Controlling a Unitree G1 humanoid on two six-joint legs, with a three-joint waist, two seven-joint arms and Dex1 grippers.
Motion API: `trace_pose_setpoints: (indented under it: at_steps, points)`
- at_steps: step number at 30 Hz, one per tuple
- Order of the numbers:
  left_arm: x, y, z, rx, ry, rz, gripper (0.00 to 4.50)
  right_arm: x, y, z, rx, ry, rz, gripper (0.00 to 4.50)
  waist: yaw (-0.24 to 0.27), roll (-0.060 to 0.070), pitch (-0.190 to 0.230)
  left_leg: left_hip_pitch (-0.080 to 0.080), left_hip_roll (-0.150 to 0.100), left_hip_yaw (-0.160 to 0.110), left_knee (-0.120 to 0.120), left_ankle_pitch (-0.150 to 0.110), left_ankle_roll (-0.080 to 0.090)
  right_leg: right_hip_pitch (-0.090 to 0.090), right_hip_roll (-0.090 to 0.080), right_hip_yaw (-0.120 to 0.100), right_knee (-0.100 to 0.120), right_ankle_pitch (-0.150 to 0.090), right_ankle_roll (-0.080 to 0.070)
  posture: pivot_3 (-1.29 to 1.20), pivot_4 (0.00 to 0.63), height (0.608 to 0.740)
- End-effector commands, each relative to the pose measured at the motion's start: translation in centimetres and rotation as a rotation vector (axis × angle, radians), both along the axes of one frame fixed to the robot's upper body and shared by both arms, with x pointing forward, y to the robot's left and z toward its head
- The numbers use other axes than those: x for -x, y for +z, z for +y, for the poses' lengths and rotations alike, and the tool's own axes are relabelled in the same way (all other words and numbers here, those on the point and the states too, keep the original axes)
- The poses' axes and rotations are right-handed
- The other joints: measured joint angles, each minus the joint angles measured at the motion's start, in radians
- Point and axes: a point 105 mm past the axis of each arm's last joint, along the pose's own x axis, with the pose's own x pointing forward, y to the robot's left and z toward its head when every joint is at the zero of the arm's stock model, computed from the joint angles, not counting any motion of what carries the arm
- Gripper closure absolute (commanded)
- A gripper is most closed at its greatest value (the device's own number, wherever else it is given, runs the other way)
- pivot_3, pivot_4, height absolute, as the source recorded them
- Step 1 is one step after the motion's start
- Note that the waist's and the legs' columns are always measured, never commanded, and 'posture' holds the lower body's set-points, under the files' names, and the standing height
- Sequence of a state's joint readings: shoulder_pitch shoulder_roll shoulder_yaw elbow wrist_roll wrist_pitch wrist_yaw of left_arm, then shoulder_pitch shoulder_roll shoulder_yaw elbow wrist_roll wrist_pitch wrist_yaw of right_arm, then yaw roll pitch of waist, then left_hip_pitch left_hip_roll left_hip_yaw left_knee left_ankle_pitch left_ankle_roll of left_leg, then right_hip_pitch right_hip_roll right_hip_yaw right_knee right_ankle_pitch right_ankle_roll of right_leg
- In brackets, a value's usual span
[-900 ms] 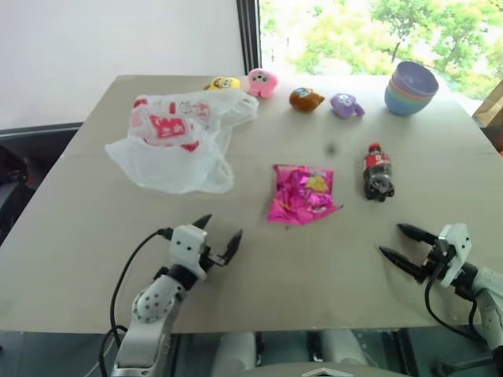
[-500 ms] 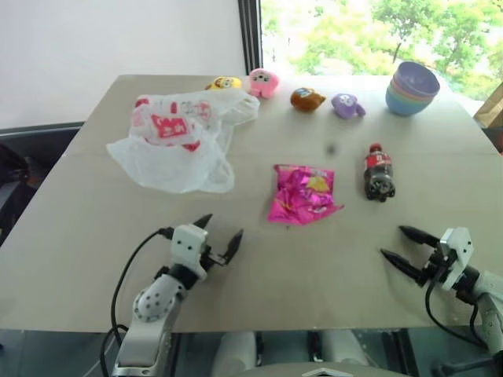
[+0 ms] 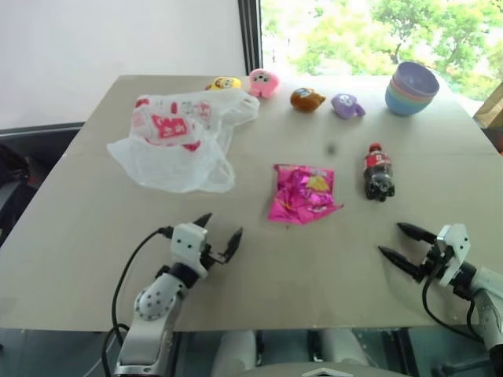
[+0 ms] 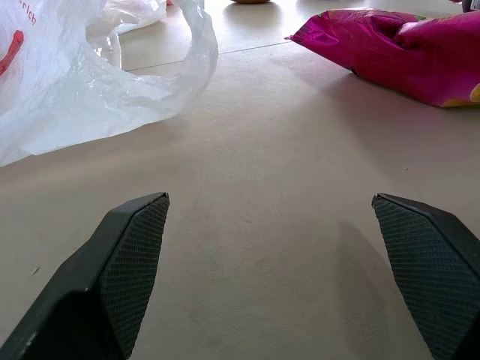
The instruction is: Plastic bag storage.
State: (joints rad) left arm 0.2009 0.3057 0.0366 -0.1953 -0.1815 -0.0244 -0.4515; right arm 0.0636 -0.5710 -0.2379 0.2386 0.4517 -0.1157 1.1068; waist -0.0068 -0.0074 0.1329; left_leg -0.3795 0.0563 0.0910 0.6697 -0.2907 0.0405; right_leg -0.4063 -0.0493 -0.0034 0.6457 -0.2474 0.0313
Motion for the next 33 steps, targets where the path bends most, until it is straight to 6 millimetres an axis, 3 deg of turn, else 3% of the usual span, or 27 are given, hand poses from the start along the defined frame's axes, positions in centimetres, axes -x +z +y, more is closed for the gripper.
trace_pose_setpoints:
  at_steps: [1, 7, 12, 16, 21, 26, 33]
  points:
    - [-0.1, 0.7, -0.1, 0.090, 0.028, 0.013, 0.00, 0.3, 1.1, 0.9, 0.030, 0.058, -0.030, 0.07, 0.000, 0.000, 0.000, 0.000, 0.000, 0.000, 0.000, 0.000, 0.000, 0.000, 0.000, 0.000, 0.000, 0.000, 0.000, 0.00, 0.150, 0.740]
    - [-1.4, 5.0, -0.6, 0.177, 0.039, -0.096, 0.00, 0.7, 6.0, 3.6, -0.008, 0.134, -0.120, 0.07, 0.001, 0.000, 0.002, -0.001, 0.000, -0.001, 0.000, 0.000, 0.000, -0.001, 0.000, -0.001, 0.000, 0.001, 0.001, 0.00, 0.150, 0.740]
    - [-2.9, 8.4, -0.7, 0.220, 0.091, -0.209, 0.00, 1.2, 8.9, 6.7, -0.031, 0.224, -0.111, 0.07, 0.006, -0.002, 0.003, -0.002, 0.000, -0.003, 0.001, 0.000, 0.000, 0.000, 0.000, -0.002, 0.000, 0.001, 0.001, 0.00, 0.150, 0.740]
    - [-4.0, 10.0, -1.6, 0.230, 0.099, -0.238, 0.00, 0.9, 10.6, 8.2, -0.051, 0.250, -0.143, 0.07, 0.007, -0.005, 0.005, -0.002, -0.002, -0.003, 0.001, 0.000, 0.000, 0.000, 0.000, -0.002, 0.000, 0.001, 0.002, 0.00, 0.150, 0.740]
    - [-6.2, 10.0, -1.1, 0.195, 0.227, -0.225, 0.00, 0.6, 12.1, 9.5, -0.058, 0.277, -0.190, 0.07, 0.016, -0.007, 0.006, -0.003, -0.003, -0.004, 0.001, 0.000, 0.000, 0.000, 0.001, -0.002, 0.000, 0.001, 0.002, 0.00, 0.150, 0.740]
    - [-7.8, 10.2, -1.7, 0.105, 0.250, -0.256, 0.00, 0.5, 12.4, 9.4, -0.045, 0.274, -0.196, 0.07, 0.022, -0.008, 0.006, -0.003, -0.003, -0.004, 0.001, 0.000, 0.000, 0.000, 0.001, -0.003, -0.001, 0.001, 0.002, 0.00, 0.150, 0.740]
    - [-9.0, 7.6, -2.4, -0.013, 0.248, -0.183, 0.00, 0.0, 12.5, 9.2, -0.032, 0.268, -0.209, 0.07, 0.021, -0.008, 0.006, -0.004, -0.003, -0.004, 0.001, 0.000, 0.000, 0.000, 0.001, -0.004, -0.002, 0.001, 0.002, 0.00, 0.150, 0.740]
